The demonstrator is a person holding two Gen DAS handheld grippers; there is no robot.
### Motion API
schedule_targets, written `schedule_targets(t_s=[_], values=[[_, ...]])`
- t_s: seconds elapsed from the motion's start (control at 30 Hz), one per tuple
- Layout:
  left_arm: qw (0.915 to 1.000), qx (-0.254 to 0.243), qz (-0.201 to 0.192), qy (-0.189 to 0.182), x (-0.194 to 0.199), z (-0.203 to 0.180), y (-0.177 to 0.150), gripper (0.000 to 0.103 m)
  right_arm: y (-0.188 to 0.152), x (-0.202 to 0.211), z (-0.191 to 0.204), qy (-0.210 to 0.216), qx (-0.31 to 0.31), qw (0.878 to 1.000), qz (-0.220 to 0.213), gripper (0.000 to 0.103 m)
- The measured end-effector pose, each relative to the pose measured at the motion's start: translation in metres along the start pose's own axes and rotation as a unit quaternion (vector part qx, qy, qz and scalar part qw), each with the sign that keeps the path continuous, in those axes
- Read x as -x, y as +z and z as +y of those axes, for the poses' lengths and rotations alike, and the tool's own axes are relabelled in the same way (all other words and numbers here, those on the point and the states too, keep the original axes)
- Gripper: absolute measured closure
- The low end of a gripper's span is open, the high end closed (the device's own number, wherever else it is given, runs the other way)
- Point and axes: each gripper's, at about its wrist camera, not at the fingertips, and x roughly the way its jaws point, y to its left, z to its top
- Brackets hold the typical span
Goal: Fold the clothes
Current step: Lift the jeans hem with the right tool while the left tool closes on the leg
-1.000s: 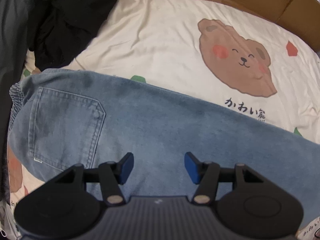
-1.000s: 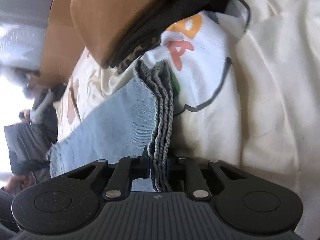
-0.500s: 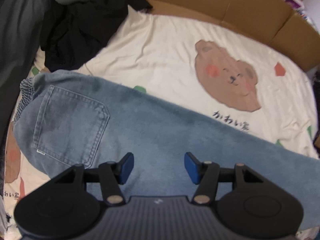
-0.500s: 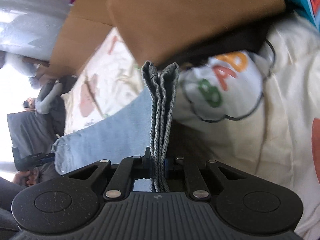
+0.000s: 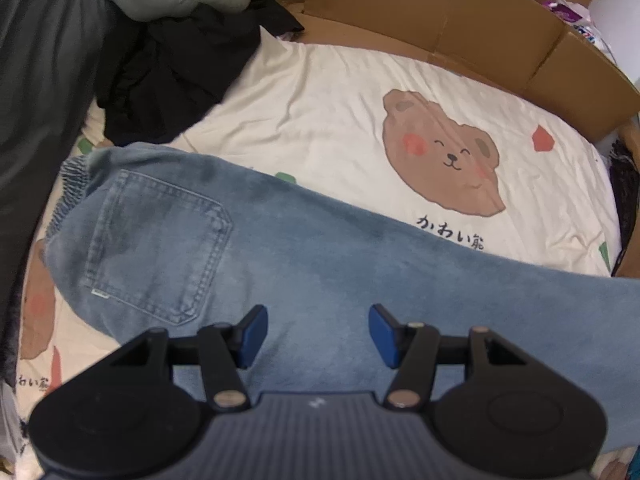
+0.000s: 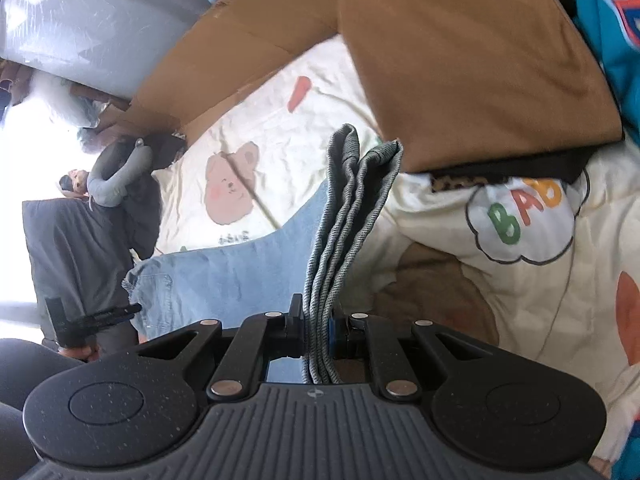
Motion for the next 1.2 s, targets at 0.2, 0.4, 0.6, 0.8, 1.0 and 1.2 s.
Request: schedule_targets(t_s=[0.2, 0.4, 0.6, 0.8, 1.0, 1.2], values=[[0.9999, 0.008, 0.006, -0.010, 0.003, 0.007, -0.008, 0.043, 0.025, 0.027, 0.057, -0.001, 0.034, 0.999, -0.006, 0.094], [0.9992, 0.024, 0.005, -0.032, -0.006, 0.013, -0.019, 0.043, 0.052, 0.029, 0.126, -0.023, 0.081, 0.996, 0.014, 0.094], [0.9982, 0.039, 0.025, -0.038, -0.019, 0.023, -0.030, 0.043, 0.073, 0.019, 0.181, -0.046, 0.105, 0.993, 0.019, 0.094], [0.9978, 0.028, 0.035, -0.049, -0.033, 0.018, -0.039, 0.043, 0.085, 0.011, 0.221, -0.059, 0.130, 0.990, 0.024, 0.094], [0.9970, 0.016, 0.031, -0.069, -0.041, 0.013, -0.041, 0.044, 0.094, -0.004, 0.257, -0.072, 0.156, 0.984, 0.039, 0.094], [0.9943, 0.010, 0.027, -0.103, -0.048, 0.011, -0.044, 0.044, 0.097, -0.022, 0.290, -0.079, 0.179, 0.979, 0.055, 0.094]])
